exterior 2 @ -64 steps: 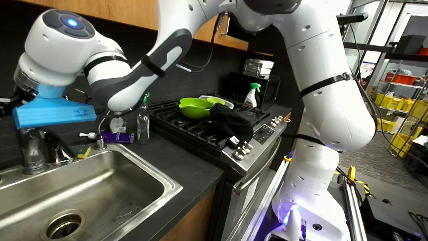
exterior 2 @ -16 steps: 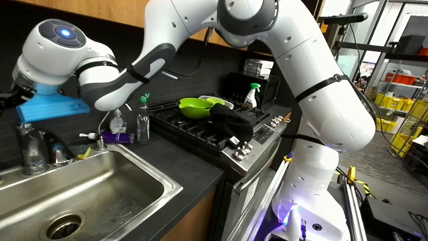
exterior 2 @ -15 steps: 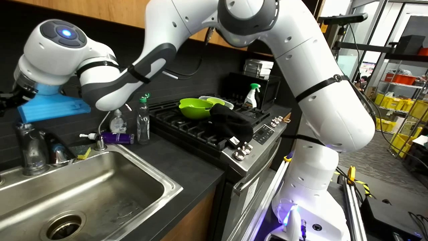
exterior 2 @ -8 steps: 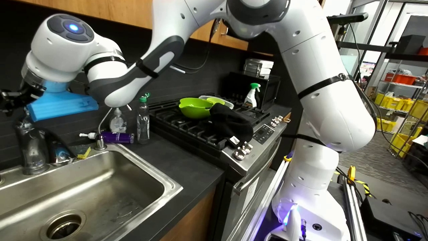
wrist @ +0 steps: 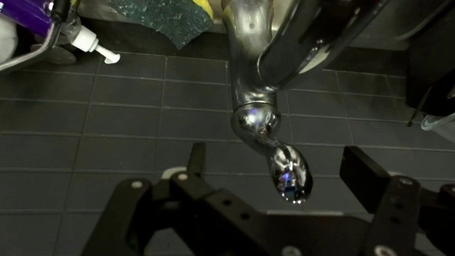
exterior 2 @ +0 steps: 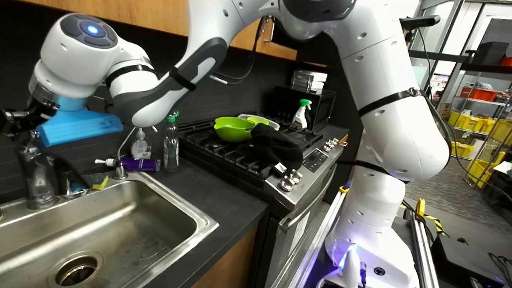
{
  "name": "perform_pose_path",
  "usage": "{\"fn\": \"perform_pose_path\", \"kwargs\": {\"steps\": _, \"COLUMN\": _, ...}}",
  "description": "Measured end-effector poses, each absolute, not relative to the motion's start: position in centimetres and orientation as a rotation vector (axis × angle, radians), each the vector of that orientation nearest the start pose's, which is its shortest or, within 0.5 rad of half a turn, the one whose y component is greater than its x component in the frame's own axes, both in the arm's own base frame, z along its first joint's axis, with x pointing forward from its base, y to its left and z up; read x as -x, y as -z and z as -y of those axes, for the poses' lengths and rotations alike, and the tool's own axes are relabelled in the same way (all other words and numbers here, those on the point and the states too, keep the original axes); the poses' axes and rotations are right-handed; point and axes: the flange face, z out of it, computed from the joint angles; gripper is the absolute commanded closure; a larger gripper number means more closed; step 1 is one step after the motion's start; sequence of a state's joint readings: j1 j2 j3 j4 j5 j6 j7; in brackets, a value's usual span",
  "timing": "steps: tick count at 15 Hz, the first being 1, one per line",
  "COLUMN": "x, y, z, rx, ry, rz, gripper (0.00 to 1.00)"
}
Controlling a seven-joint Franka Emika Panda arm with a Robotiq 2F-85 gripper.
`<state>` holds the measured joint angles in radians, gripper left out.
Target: Lift the faucet handle upwards and then push it downwards
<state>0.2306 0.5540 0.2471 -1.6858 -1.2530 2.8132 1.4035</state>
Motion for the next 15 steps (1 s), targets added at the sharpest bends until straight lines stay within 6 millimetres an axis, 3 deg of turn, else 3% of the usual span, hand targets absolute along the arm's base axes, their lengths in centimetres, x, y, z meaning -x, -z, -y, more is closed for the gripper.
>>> {"fn": "perform_pose_path", "kwargs": {"steps": 5, "x": -61.00, "y": -33.10, "z": -34.44, "rx": 2.822, "ry": 1.196, "rz": 0.130, "gripper": 0.72}}
{"fn": "perform_pose_path", "kwargs": {"steps": 6, "x": -61.00, "y": -33.10, "z": -34.45, "rx": 2.822, "ry": 1.196, "rz": 0.131, "gripper": 0.29}}
{"fn": "perform_pose_path", "kwargs": {"steps": 8, "x": -61.00, "y": -33.10, "z": -34.45, "rx": 2.822, "ry": 1.196, "rz": 0.130, "gripper": 0.33}}
{"fn": "perform_pose_path", "kwargs": {"steps": 13, "x": -61.01, "y": -33.11, "z": -34.44, "rx": 2.822, "ry": 1.195, "rz": 0.128, "gripper": 0.03}}
{"fn": "perform_pose_path", "kwargs": {"steps": 15, "x": -61.00, "y": -33.11, "z": -34.46, "rx": 2.822, "ry": 1.194, "rz": 0.128, "gripper": 0.00}}
